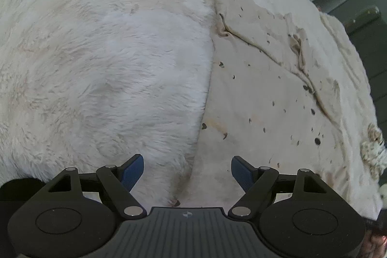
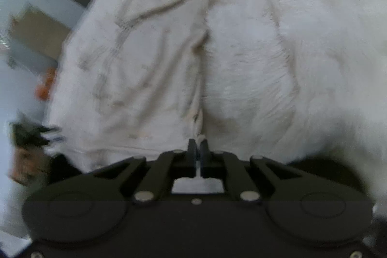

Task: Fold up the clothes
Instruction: 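Grasp the shirt hem with the right gripper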

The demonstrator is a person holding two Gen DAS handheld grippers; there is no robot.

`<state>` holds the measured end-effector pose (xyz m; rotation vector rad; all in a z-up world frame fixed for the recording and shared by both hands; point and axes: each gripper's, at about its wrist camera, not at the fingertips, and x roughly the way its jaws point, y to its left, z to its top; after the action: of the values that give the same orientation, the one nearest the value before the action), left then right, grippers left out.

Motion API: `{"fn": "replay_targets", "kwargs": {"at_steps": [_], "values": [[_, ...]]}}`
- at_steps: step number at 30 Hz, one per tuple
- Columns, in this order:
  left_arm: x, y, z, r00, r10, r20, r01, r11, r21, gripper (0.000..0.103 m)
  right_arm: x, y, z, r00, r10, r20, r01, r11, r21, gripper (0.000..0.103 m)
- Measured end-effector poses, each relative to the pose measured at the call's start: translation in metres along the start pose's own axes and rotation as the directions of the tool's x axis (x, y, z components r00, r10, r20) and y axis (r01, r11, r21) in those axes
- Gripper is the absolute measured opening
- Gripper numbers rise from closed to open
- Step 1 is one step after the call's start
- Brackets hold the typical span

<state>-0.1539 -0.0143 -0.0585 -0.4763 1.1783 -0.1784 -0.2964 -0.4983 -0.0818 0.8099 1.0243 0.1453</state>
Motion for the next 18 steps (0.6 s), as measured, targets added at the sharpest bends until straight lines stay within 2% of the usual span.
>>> {"fn": "replay_targets", "kwargs": {"at_steps": [2, 4, 8, 9, 11, 13, 17, 18], "values": [[0.0, 0.001, 0.0, 1.0, -0.013, 0.007, 0.013, 1.0, -0.021, 0.075, -0.017, -0.008, -0.012, 0.992, 0.115, 0.048, -0.119, 0.988, 0.097, 0.0], [-0.001, 0.001, 0.0, 1.0, -0.015, 0.016, 0.015, 0.999, -0.032, 0.075, -0.026, -0.019, -0.024, 0.981, 0.175, 0.084, -0.189, 0.963, 0.192, 0.0], [-0.003, -0.003, -0.001, 1.0, -0.027, 0.014, 0.027, 0.999, -0.034, 0.075, -0.037, -0.031, -0.04, 0.977, 0.185, 0.105, -0.208, 0.932, 0.298, 0.0], [-0.003, -0.004, -0.001, 1.0, -0.027, 0.014, 0.027, 0.999, -0.031, 0.075, -0.041, -0.031, -0.044, 0.981, 0.165, 0.098, -0.188, 0.934, 0.304, 0.0], [-0.005, -0.006, -0.002, 1.0, -0.023, 0.016, 0.023, 1.0, -0.02, 0.076, -0.049, -0.015, -0.044, 0.997, 0.042, 0.058, -0.053, 0.98, 0.191, 0.0], [-0.004, -0.01, -0.002, 1.0, -0.003, 0.019, 0.002, 1.0, 0.004, 0.076, -0.055, 0.003, -0.036, 0.996, -0.059, 0.06, 0.057, 0.997, 0.047, 0.008], [0.0, -0.017, -0.003, 0.997, 0.069, 0.027, -0.071, 0.995, 0.069, 0.076, -0.046, 0.027, -0.011, 0.975, -0.177, 0.132, 0.195, 0.971, -0.14, 0.028], [0.0, -0.018, -0.004, 0.996, 0.082, 0.033, -0.084, 0.993, 0.079, 0.076, -0.041, 0.031, -0.004, 0.971, -0.189, 0.146, 0.214, 0.96, -0.179, 0.039]]}}
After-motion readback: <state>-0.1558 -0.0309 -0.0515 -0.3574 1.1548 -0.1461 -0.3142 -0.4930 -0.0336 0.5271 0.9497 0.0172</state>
